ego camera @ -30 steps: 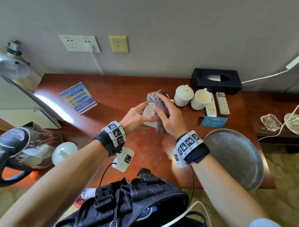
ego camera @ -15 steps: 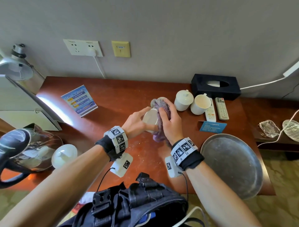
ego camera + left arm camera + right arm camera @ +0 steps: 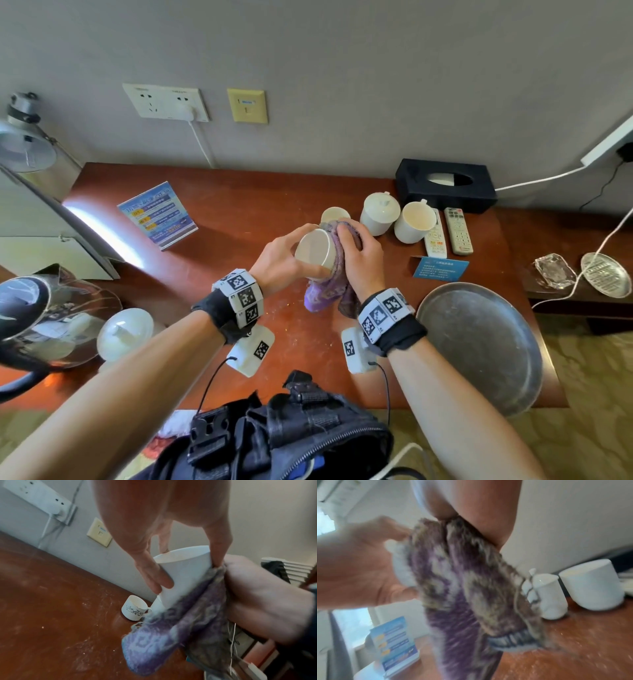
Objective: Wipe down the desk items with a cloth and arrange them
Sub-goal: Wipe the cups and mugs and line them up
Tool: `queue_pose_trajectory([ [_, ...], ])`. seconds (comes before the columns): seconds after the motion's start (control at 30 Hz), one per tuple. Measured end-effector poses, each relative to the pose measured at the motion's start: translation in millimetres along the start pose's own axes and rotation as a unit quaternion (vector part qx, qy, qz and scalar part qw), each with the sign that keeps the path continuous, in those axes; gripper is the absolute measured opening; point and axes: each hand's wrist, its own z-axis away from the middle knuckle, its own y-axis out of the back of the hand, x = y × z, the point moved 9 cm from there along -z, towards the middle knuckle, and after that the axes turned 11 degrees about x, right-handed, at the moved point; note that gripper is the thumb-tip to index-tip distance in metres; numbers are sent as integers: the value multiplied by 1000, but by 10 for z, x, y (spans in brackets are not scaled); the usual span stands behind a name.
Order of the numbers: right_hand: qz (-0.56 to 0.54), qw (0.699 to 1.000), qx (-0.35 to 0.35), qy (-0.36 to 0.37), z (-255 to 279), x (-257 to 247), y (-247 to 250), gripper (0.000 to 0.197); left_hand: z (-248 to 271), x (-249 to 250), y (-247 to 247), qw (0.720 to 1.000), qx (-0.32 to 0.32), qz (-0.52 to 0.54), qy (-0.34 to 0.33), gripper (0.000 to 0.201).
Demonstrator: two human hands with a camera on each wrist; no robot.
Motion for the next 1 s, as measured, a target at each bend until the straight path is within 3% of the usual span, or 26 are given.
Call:
queue_pose_trajectory([
  [0.07,31,995,16,94,112,-151,65,32,-18,39,11,999,3,29,13,60],
  [0.13,44,981,10,188,224,-260,59,37,-31,67,5,998,-2,59,28,62],
  [0.2,52,977,0,205,208,-257,36,37,-23,84,-23,997,-15,69,30,59],
  [0.27,51,990,8,131,60,-158,42,31,-1,74,-45,998,-24,58,27,56],
  [0.37,3,999,13,-46,-162,139,48,14,24,60,-92,998,-40,35,21,76],
  [0.47,-89,975,5,-202,-200,377,45,16,37,93,-85,998,-41,40,7,71],
  [0.53,-126,961,-2,-246,-168,407,49,18,42,118,-69,998,-44,50,2,73],
  [0.6,-112,972,11,-207,-162,334,94,19,20,134,-48,998,-42,55,7,78],
  [0.7,-2,999,39,11,-75,-44,164,28,-33,168,-4,994,-27,100,29,60],
  [0.77,33,987,29,153,68,-295,91,29,-51,150,-1,986,-27,149,63,56],
  [0.8,41,980,26,191,104,-341,64,30,-49,137,-11,982,-31,167,79,56],
  [0.87,47,981,41,184,40,-329,82,27,-28,114,-60,976,-57,188,89,54],
  [1.0,-4,996,68,54,-212,-128,205,19,27,95,-164,976,-133,160,71,62],
])
